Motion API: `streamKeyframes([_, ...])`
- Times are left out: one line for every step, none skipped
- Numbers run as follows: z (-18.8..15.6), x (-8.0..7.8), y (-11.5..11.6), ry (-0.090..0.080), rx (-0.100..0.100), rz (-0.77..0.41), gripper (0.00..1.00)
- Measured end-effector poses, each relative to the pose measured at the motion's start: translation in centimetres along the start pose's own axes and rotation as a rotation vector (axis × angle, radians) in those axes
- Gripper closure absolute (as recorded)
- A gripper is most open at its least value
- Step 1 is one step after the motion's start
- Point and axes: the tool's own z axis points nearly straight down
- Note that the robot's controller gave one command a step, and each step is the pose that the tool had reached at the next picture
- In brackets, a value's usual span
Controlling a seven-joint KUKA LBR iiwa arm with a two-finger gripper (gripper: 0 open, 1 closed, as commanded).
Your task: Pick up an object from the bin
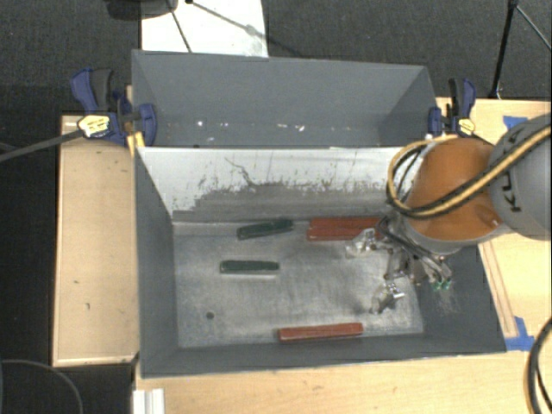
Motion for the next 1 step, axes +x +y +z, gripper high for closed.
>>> streamKeyframes([1.22,-2.09,4.89,-0.001,0.001,-0.041,0.0])
